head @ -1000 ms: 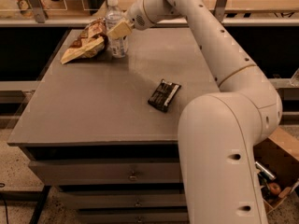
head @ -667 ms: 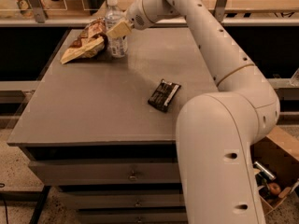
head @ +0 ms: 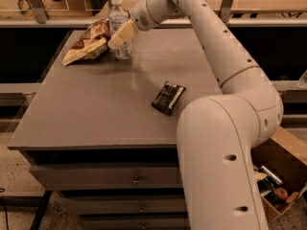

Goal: Move blue plastic bottle near brown chip bag

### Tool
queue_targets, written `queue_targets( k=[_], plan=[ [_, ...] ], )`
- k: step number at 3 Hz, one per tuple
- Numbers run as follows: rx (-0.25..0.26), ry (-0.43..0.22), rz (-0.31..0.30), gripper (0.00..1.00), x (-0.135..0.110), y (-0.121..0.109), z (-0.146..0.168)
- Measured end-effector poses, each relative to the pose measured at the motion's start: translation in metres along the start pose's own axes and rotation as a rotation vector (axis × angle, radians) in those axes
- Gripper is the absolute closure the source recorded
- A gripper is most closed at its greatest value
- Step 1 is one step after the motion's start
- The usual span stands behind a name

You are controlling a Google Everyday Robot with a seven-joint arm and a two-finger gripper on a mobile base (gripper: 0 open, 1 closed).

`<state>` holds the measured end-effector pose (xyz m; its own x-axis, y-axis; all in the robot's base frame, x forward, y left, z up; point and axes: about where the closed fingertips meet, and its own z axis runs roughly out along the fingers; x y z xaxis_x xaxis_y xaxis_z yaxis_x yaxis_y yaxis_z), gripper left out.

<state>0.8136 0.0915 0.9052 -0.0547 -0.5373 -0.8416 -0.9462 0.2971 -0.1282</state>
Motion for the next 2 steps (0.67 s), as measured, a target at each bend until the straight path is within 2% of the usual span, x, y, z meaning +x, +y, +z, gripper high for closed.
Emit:
queue_targets(
  k=[1,2],
  plan=[
    [0.016,0.017,0.012,0.0,0.007,-0.007,-0.007],
    [0.101,-0.008,0.018,0.0,0.012,-0.031,-0.054]
  ],
)
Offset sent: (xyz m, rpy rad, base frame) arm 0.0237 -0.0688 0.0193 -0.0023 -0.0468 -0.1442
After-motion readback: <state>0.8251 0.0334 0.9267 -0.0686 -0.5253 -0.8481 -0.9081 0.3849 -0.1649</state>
